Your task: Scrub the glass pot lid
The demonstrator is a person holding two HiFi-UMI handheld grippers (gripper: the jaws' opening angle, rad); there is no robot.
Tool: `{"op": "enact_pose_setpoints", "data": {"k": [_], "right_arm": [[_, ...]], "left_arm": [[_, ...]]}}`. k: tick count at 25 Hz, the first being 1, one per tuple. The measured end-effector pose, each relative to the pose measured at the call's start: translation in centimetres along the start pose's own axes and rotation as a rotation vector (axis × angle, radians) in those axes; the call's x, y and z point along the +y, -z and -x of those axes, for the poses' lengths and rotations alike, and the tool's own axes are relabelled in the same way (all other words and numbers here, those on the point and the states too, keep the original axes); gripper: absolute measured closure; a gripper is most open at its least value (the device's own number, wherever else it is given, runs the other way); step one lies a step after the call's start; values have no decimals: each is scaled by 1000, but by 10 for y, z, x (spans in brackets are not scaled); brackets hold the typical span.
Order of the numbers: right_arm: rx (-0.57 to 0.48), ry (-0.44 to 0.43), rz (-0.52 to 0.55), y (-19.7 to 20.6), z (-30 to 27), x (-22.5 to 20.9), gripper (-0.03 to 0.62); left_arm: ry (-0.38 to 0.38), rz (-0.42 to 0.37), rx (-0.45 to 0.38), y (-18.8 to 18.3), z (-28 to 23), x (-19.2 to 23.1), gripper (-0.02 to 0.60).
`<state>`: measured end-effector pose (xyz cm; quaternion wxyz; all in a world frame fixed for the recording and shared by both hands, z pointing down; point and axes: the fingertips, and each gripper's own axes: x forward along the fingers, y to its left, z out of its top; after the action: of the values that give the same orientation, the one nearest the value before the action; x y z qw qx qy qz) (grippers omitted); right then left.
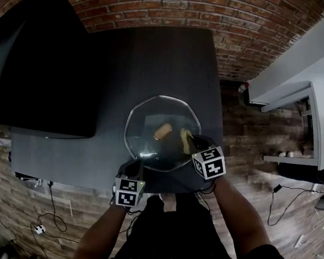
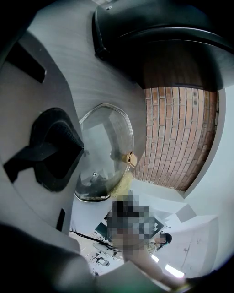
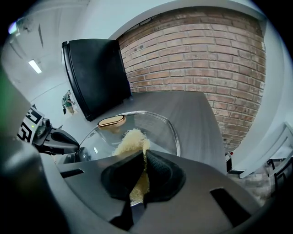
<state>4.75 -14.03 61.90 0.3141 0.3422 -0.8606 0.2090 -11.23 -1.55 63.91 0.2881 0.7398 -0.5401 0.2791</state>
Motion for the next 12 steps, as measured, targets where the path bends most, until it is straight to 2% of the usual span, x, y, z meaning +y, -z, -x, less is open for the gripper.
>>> {"op": "enact_pose_setpoints", "data": {"k": [12], "right_arm": [[16,42,-20,3,1,-38,569]], "left_arm": [[-3,9,-6,-1,1,-1,548]]}}
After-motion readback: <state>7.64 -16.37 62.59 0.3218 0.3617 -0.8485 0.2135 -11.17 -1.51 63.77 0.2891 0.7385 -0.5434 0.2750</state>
